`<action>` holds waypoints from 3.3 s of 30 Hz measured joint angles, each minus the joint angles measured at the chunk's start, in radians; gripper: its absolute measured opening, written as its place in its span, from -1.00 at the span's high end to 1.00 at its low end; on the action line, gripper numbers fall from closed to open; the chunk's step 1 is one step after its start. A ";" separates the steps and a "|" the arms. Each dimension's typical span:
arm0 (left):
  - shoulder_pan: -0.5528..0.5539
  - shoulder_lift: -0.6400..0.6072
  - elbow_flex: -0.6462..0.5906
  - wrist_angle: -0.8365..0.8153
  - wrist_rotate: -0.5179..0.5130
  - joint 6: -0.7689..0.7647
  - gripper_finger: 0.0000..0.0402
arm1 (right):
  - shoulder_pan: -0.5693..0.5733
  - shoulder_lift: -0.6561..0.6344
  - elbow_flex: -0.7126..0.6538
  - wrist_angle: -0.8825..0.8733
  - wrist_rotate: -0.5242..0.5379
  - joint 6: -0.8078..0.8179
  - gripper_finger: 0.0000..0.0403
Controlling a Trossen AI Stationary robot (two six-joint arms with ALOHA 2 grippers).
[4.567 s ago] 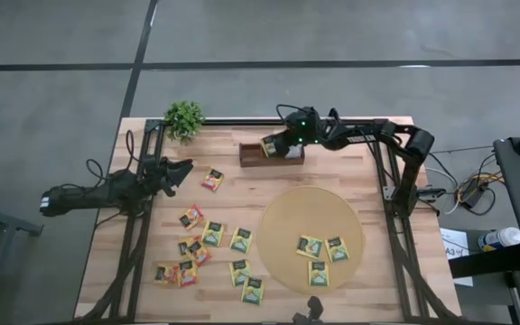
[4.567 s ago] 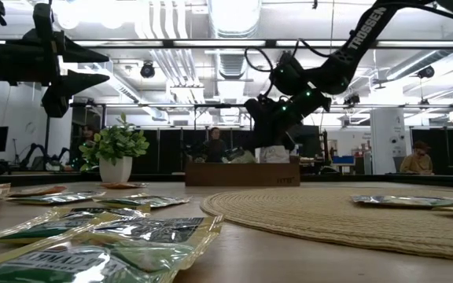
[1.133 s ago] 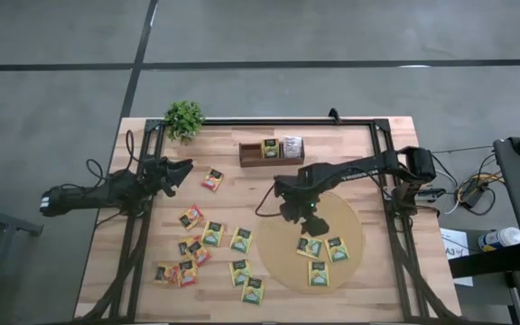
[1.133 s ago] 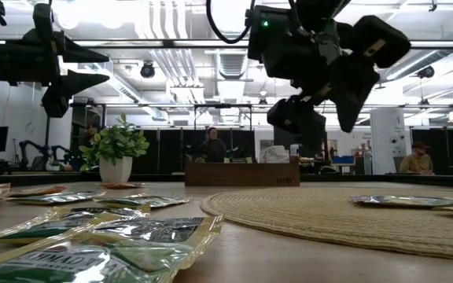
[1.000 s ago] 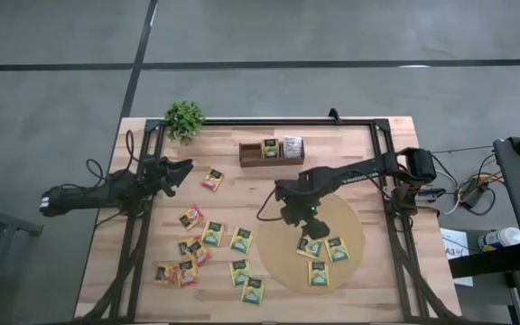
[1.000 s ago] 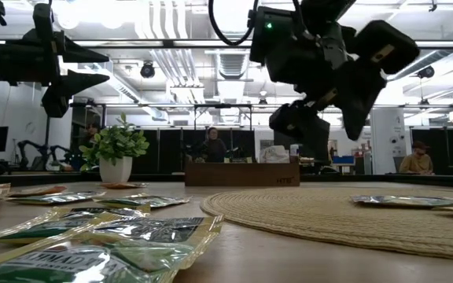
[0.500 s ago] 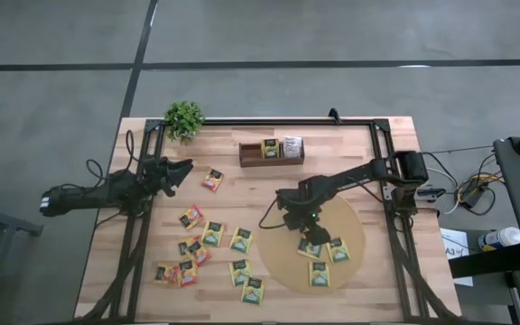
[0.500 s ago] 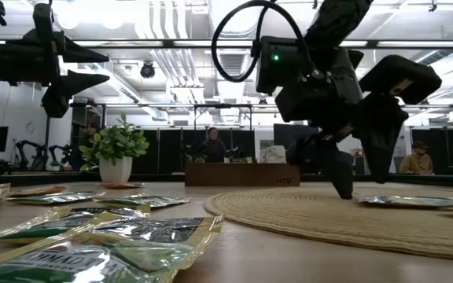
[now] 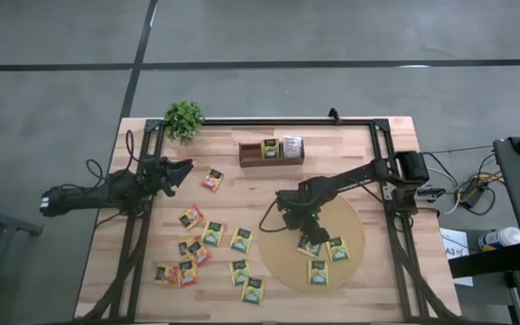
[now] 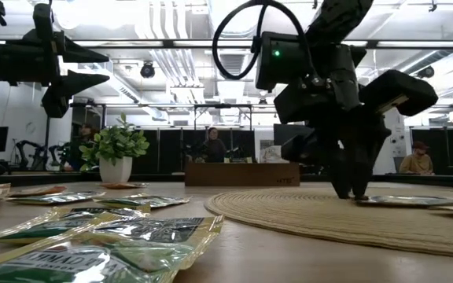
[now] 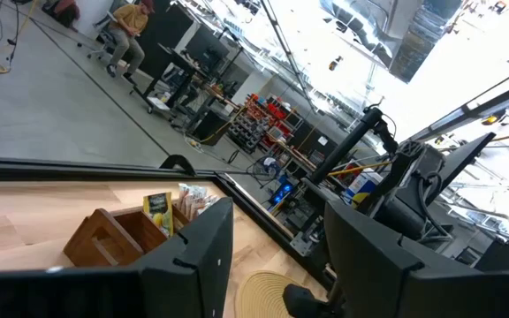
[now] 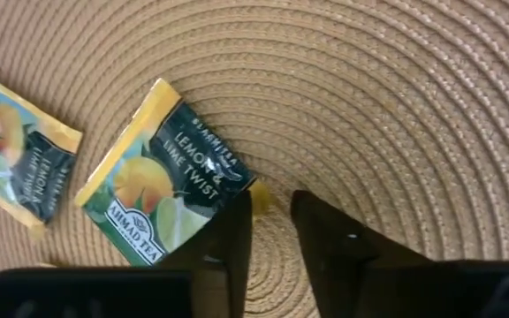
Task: Pick & Place Tea
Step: Put the yellow tea bag into the middle section of the wooden organizer
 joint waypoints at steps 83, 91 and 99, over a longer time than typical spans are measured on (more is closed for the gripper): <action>0.000 0.000 0.000 0.000 0.000 0.007 0.13 | -0.530 -0.111 0.183 0.372 0.387 0.362 0.96; 0.000 0.000 0.000 0.000 0.000 0.007 0.13 | -0.530 -0.109 0.097 0.531 0.368 0.439 0.96; 0.000 0.000 0.000 0.000 0.000 0.007 0.13 | -0.531 -0.109 0.007 0.626 0.369 0.511 0.96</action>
